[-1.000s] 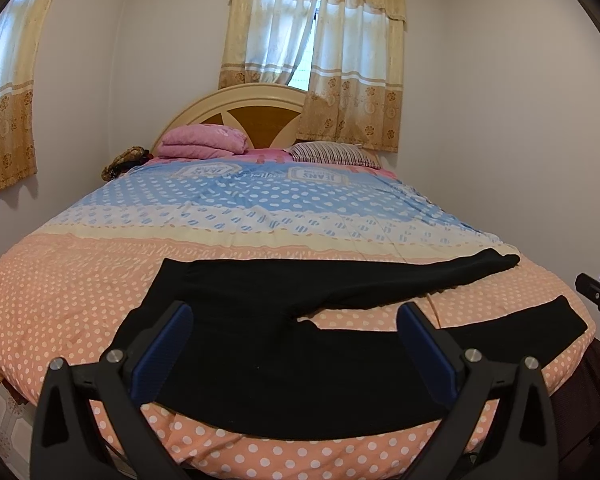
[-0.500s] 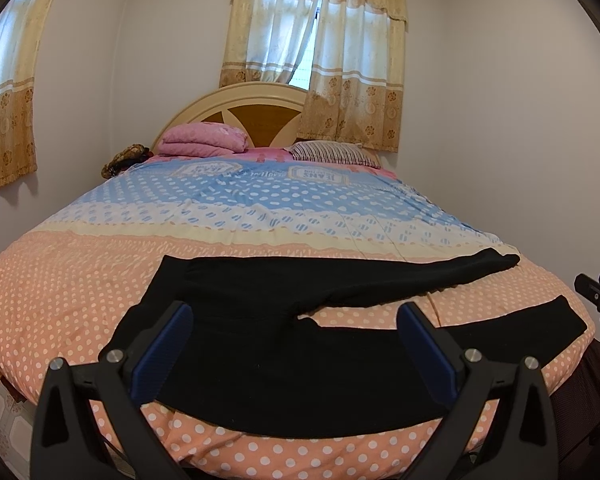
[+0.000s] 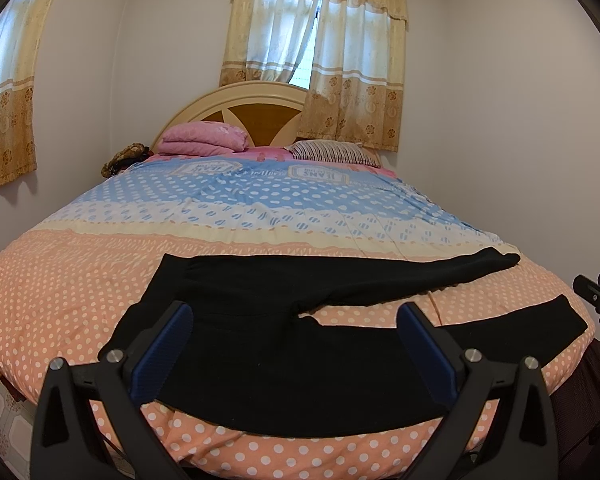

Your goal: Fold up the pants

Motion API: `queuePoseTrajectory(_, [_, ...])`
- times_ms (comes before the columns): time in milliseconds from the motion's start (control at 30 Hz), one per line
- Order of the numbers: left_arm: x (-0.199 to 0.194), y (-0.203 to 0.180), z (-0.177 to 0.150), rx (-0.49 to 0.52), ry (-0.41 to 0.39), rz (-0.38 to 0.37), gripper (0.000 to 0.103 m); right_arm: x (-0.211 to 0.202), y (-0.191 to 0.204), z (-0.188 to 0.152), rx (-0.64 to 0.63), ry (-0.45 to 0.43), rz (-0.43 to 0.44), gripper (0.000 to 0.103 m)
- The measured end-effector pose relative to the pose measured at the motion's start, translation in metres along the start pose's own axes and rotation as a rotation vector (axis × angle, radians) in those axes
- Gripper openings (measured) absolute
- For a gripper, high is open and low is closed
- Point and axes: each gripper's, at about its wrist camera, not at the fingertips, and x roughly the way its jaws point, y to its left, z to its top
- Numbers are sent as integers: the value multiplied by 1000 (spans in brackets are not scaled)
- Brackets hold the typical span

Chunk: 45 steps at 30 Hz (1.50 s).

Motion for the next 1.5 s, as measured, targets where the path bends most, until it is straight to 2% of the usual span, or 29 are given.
queuePoseTrajectory(1100, [12, 8, -6, -2, 19, -21, 103, 7, 1, 0, -1, 8, 17, 102])
queuePoseTrajectory(1267, [32, 37, -1, 35, 5, 28, 103, 18, 0, -6, 9, 2, 76, 102])
queuePoseTrajectory(1500, [101, 121, 34, 37, 61, 149, 103, 55, 7, -24, 5, 63, 105, 102])
